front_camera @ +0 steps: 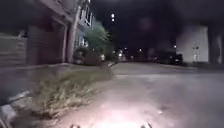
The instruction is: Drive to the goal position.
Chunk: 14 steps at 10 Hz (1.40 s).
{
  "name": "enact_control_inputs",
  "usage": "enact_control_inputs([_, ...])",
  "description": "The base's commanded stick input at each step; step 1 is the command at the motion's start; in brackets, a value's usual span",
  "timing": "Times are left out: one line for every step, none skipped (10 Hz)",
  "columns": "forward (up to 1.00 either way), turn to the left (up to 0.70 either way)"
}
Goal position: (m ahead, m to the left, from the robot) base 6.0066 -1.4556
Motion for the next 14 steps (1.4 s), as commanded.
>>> enact_control_inputs([0.70, 0.00])
enact_control_inputs([0.70, 0.00])
enact_control_inputs([0.70, 0.00])
enact_control_inputs([0.70, 0.00])
enact_control_inputs([0.70, 0.00])
enact_control_inputs([0.70, 0.00])
enact_control_inputs([0.70, -0.27])
enact_control_inputs([0.70, -0.34])
enact_control_inputs([0.70, -0.14])
enact_control_inputs([0.70, 0.00])
enact_control_inputs([0.70, 0.00])
enact_control_inputs([0.70, 0.00])
enact_control_inputs([0.70, 0.00])
enact_control_inputs([0.70, 0.00])
